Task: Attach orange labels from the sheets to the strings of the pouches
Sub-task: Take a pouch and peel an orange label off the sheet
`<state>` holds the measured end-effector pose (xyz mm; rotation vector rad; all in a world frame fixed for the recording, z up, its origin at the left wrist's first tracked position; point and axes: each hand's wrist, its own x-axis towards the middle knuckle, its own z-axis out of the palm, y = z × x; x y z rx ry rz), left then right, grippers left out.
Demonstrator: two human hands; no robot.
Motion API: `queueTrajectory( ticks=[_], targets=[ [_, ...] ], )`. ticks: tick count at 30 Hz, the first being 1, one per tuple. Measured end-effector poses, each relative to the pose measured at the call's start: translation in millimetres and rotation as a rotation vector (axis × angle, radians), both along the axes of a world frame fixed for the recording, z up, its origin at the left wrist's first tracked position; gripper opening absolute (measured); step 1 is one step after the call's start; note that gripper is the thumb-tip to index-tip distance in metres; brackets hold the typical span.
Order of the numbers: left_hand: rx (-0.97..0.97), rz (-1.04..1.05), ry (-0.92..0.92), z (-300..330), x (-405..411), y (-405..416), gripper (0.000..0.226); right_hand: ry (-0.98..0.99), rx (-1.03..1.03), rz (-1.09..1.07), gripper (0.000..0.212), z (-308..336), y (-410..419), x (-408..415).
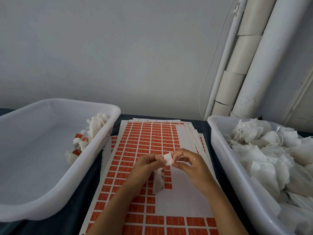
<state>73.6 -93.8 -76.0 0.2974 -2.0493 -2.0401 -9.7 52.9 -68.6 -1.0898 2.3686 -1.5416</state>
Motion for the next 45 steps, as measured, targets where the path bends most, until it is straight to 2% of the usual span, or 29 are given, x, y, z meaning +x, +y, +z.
queueTrajectory(
  ticks=[7,15,32,43,45],
  targets=[
    [-0.091,-0.040,0.067,-0.3,0.6,0.0,0.023,-0.073,-0.070,-0.002,0.007,-4.2,-6.9,6.6],
    [-0.084,-0.050,0.092,-1.7,-0.4,-0.4,0.021,-0.193,-0.174,-0.038,0.005,-3.2,-12.1,9.8],
    [-0.080,-0.035,0.073,-2.9,1.2,3.0,0.023,-0.133,-0.194,-0.085,0.008,-6.1,-14.8,10.3],
    [0.020,-0.033,0.069,-4.1,-1.2,4.3,0.018,-0.113,-0.226,-0.126,0.010,-12.0,-21.2,11.4],
    [0.067,-0.048,0.091,-4.6,-0.8,2.1,0.017,-0.132,-0.260,-0.141,0.017,-12.6,-23.2,13.3]
  ],
)
